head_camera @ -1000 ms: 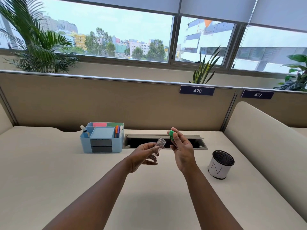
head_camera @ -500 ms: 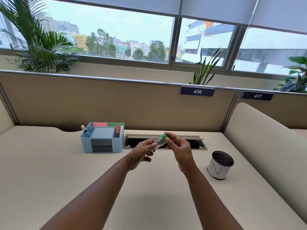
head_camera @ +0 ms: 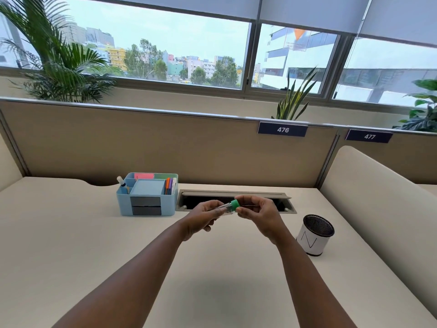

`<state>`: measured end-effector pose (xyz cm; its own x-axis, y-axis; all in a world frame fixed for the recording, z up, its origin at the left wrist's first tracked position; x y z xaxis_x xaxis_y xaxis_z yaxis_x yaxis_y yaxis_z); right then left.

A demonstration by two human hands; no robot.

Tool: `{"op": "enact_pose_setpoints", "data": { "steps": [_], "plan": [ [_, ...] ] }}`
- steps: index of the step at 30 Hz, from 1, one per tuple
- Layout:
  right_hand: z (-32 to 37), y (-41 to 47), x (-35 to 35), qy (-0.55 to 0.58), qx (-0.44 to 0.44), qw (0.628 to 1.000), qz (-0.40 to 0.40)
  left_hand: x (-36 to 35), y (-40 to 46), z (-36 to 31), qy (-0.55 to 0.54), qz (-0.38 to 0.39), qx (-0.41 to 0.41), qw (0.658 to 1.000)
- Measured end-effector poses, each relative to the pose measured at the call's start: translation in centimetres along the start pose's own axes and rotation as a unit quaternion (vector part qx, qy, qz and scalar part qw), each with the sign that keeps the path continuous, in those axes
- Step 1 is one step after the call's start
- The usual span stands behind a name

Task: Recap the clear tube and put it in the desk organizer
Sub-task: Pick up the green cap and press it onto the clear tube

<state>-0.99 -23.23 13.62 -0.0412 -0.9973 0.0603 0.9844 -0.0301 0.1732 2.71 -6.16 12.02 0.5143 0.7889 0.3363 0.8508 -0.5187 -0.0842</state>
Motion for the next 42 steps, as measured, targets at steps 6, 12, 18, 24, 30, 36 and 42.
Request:
{"op": "enact_pose_setpoints", "data": {
  "steps": [6, 12, 18, 24, 30, 36, 42],
  "plan": [
    [0.8, -0.3, 0.5, -0.013, -0.002, 1.000, 0.021, -0.4, -0.2, 0.1, -0.073, 0.022, 0.032, 0.997],
    [1.0, -0.7, 0.9, -0.045, 0.005, 0.998, 0.046, -0.4, -0.2, 0.2, -0.149, 0.100, 0.085, 0.980],
    [0.2, -0.5, 0.9, -0.031, -0.017, 0.999, 0.025, -0.4, -0.2, -0.5, -0.024, 0.067, 0.050, 0.996],
    [-1.0, -0.5, 0.9, 0.001, -0.064, 0.998, 0.001, -0.8, 0.0, -1.0, 0.059, 0.029, -0.005, 0.998],
    [-0.8, -0.6, 2.0, 0.034, -0.036, 0.998, 0.024, -1.3, 0.0, -1.3, 0.044, 0.030, -0.011, 0.999],
    [0.6, -0.8, 2.4, 0.020, 0.001, 0.998, 0.055, -1.7, -0.1, -1.1, -0.065, 0.059, 0.026, 0.996],
    [0.6, -1.0, 2.5, 0.037, 0.007, 0.997, 0.064, -1.6, -0.1, -1.2, -0.056, 0.059, 0.021, 0.996]
  ]
}}
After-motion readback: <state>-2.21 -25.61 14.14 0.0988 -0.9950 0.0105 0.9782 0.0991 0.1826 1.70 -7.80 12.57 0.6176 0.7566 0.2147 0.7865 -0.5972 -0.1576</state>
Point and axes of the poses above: each hand's wrist, its own y-axis towards the middle knuckle, its own x-axis out of the back of the hand, z = x × y, the point moved 1 cm from there along y, towards the middle knuckle, and after that the axes turned 6 degrees about y, right-handed, at the moved point
